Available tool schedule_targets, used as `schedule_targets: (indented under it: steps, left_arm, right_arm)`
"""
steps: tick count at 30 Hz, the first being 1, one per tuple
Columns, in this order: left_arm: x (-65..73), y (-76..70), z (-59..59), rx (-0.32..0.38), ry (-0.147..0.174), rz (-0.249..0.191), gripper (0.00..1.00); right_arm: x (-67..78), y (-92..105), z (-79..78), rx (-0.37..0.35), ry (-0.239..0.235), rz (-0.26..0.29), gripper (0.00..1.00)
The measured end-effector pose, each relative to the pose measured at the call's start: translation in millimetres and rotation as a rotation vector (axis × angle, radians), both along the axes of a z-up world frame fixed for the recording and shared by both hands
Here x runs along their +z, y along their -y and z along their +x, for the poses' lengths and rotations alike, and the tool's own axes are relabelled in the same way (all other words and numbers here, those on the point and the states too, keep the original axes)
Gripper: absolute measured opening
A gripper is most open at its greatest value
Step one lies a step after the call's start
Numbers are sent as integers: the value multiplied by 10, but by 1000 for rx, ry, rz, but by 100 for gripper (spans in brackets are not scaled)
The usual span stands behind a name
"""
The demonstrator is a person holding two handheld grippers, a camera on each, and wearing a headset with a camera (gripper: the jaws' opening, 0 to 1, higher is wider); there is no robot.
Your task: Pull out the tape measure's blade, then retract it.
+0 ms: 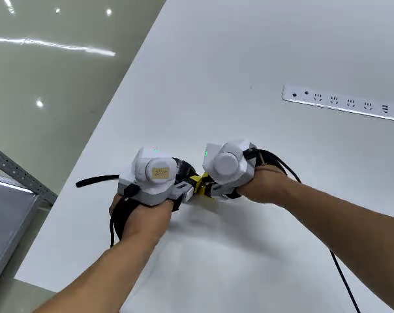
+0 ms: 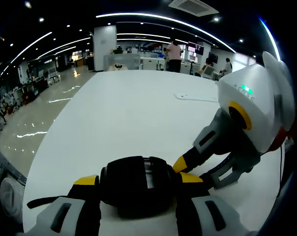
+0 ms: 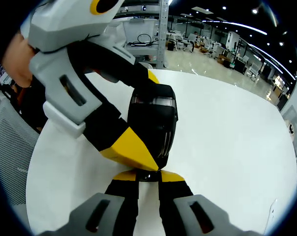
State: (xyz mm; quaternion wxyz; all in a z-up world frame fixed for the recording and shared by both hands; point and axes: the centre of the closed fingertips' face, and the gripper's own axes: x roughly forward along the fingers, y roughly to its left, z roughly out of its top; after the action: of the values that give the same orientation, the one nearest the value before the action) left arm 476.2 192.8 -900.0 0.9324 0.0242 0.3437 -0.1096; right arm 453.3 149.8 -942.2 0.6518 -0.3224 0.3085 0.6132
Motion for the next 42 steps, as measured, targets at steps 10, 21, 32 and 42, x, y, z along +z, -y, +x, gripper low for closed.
schedule_targets:
  steps: [10,21,32,42]
  left_arm:
    - [-1,-2,0,12,-2,-4,60]
    - [41,-12,-26,7,24,5,60]
    - [86,0,-130,-2,1,-13,63]
    - [212,-29,-251,-3,16,3,67]
  right_arm:
    - [7,11,-7,3,20,-15,16]
    - [28,62,-27,-61,20,-17,24]
    - [178,110,-28,-181,9,34,30]
    - [304,211,-110,-283,-4,69,36]
